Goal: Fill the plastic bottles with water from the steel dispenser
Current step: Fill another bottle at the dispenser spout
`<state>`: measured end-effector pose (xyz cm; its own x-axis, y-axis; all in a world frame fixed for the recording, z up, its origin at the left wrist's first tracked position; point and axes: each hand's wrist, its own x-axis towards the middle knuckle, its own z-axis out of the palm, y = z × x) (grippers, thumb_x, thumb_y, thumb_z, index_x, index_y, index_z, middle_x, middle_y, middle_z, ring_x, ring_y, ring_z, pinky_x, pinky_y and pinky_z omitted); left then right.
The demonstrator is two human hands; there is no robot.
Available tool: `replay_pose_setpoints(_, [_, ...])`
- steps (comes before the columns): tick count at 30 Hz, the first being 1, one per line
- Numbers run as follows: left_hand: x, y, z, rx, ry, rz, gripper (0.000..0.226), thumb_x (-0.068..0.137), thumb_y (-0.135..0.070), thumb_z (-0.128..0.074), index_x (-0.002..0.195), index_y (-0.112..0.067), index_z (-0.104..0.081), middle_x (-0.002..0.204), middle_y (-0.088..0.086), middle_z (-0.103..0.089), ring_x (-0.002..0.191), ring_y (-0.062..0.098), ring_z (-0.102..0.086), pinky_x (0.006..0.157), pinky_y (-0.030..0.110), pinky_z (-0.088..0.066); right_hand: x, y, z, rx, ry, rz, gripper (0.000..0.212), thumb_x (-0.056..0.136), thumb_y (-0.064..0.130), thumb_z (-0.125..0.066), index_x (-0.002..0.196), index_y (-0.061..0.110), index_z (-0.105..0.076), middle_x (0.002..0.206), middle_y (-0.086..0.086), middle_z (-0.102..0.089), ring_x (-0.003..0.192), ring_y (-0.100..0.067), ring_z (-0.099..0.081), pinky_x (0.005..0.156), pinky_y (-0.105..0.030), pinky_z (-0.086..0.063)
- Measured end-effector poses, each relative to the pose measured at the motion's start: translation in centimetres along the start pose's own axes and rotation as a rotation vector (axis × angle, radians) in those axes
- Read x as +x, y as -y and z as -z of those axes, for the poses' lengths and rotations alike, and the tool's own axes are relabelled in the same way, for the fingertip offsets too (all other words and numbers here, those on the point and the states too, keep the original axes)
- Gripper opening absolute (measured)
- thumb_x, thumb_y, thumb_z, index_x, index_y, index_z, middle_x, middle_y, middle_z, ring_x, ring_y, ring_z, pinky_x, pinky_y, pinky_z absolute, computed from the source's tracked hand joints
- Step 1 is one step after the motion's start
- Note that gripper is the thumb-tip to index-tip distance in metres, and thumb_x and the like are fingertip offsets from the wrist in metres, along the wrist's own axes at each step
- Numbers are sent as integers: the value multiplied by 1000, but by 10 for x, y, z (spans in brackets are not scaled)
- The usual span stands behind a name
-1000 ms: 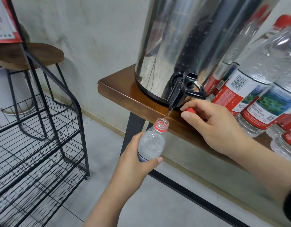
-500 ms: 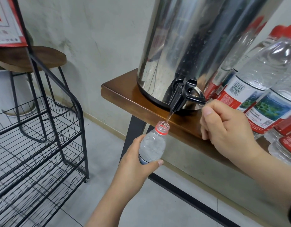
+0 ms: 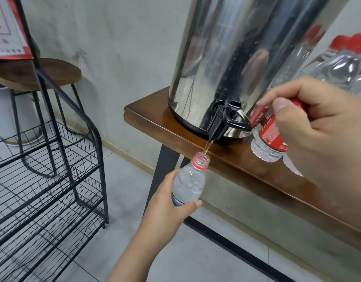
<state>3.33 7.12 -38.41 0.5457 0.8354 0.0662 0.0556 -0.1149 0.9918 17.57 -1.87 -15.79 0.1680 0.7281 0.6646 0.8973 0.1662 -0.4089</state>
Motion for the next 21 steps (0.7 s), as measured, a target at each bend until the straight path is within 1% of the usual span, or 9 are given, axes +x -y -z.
replay_pose_setpoints(2, [0,0,0,-2,-2,0,69,79,-37,-86,131,-56,-45,122,-30,-60,117,-4,-58,84,11,-52,3,10,0,-40,32,51,17,99,29,-54,94,34,-69,73,12,-63,54,-8,-57,44,-9,-36])
replay_pose_setpoints(3, [0,0,0,-5,-4,0,68,79,-36,-86,130,-56,-45,122,-30,-61,116,-4,-58,84,10,-51,4,13,1,-63,62,82,13,99,34,-56,99,36,-69,73,19,-62,56,-3,-58,48,-7,-36])
replay_pose_setpoints(4, [-1,1,0,-11,-6,-1,68,79,-35,-86,129,-57,-46,121,-29,-61,115,-4,-59,85,11,-51,6,16,1,-79,107,99,14,98,41,-58,104,37,-70,73,25,-61,58,3,-57,53,-4,-36])
replay_pose_setpoints(7, [0,2,-1,-18,-4,0,68,80,-34,-86,130,-56,-47,122,-27,-63,117,-1,-60,91,18,-52,12,17,-1,-110,282,116,37,90,57,-63,118,35,-71,77,42,-56,74,18,-55,70,3,-34])
replay_pose_setpoints(8, [0,2,-1,-18,-2,2,68,80,-34,-86,131,-55,-47,123,-27,-62,118,0,-60,92,19,-53,13,17,-2,-126,319,129,43,88,60,-64,121,34,-71,78,46,-53,77,21,-54,73,4,-33])
replay_pose_setpoints(11, [0,1,0,-16,-3,4,68,79,-34,-87,130,-55,-47,122,-27,-63,116,0,-61,91,18,-54,14,16,-4,-153,353,173,48,85,59,-67,123,31,-71,74,47,-47,79,25,-50,76,5,-31])
replay_pose_setpoints(15, [1,2,-1,-17,5,7,69,80,-35,-87,134,-50,-47,123,-26,-62,118,2,-60,90,15,-55,18,16,-4,-176,369,212,49,84,59,-68,122,29,-72,71,43,-46,77,21,-51,74,3,-31])
replay_pose_setpoints(18, [1,1,0,-9,1,4,69,80,-35,-87,134,-51,-46,123,-27,-62,117,1,-61,92,18,-55,19,16,-5,-203,380,232,49,86,57,-67,122,25,-72,76,41,-40,79,25,-48,76,4,-31])
replay_pose_setpoints(21, [1,1,0,-6,5,10,70,80,-35,-86,134,-51,-45,124,-27,-61,118,1,-60,94,19,-56,18,15,-5,-222,395,238,49,88,57,-65,124,25,-71,79,42,-38,81,28,-46,77,4,-31])
